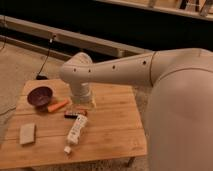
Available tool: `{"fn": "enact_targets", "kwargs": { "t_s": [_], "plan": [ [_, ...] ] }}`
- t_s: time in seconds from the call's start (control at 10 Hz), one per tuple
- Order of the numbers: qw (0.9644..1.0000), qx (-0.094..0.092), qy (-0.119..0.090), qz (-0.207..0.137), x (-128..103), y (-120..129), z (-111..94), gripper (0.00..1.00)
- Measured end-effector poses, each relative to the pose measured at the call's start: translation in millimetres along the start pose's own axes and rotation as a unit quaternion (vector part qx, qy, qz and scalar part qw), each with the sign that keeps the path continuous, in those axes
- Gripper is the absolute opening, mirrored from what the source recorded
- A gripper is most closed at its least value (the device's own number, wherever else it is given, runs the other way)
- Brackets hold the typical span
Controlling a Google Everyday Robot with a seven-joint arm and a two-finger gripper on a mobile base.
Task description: Push the ceramic bowl across the table
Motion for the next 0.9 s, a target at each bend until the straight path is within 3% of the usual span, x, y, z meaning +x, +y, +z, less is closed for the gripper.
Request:
{"fn": "enact_targets", "kwargs": {
  "t_s": [0.2,0.4,0.5,0.7,0.8,0.9],
  "plan": [
    [1.0,0.0,-0.001,-0.001,-0.6,0.3,-0.3,0.65],
    [0.9975,0.0,-0.035,-0.062,-15.2,17.0,-6.5,0.65],
    [0.9929,-0.005,-0.053,-0.106,-21.5,31.8,-10.6,0.65],
    [0.9835,-0.012,-0.076,-0.164,-28.2,48.8,-15.2,0.65],
    [0.9697,-0.021,-0.09,-0.226,-28.2,67.2,-18.7,0.65],
    [0.96,-0.026,-0.095,-0.262,-25.5,76.6,-19.2,0.65]
  ]
}}
